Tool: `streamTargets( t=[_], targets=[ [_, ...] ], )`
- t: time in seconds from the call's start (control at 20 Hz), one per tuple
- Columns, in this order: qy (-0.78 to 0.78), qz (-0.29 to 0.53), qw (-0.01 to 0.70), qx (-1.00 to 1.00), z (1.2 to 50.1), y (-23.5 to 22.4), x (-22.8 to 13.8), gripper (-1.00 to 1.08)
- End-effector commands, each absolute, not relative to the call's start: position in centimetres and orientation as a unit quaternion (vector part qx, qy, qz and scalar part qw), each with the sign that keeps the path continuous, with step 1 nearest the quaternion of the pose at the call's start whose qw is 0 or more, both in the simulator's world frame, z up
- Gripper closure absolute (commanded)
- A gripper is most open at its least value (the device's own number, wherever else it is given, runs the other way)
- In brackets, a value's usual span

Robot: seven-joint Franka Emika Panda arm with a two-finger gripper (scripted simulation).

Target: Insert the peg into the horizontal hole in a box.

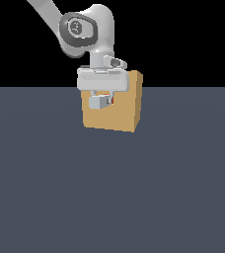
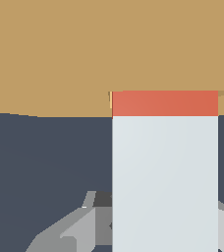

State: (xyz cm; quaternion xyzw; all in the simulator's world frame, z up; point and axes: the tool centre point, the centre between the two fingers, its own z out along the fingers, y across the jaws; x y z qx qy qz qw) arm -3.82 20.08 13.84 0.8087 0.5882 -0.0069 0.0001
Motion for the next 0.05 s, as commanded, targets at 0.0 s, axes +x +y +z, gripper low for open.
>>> streamTargets(
  t=[0.0],
  targets=[
    [0.588,0.002,0.0,0.809,14.07,20.93,-3.19,1.08]
  ],
)
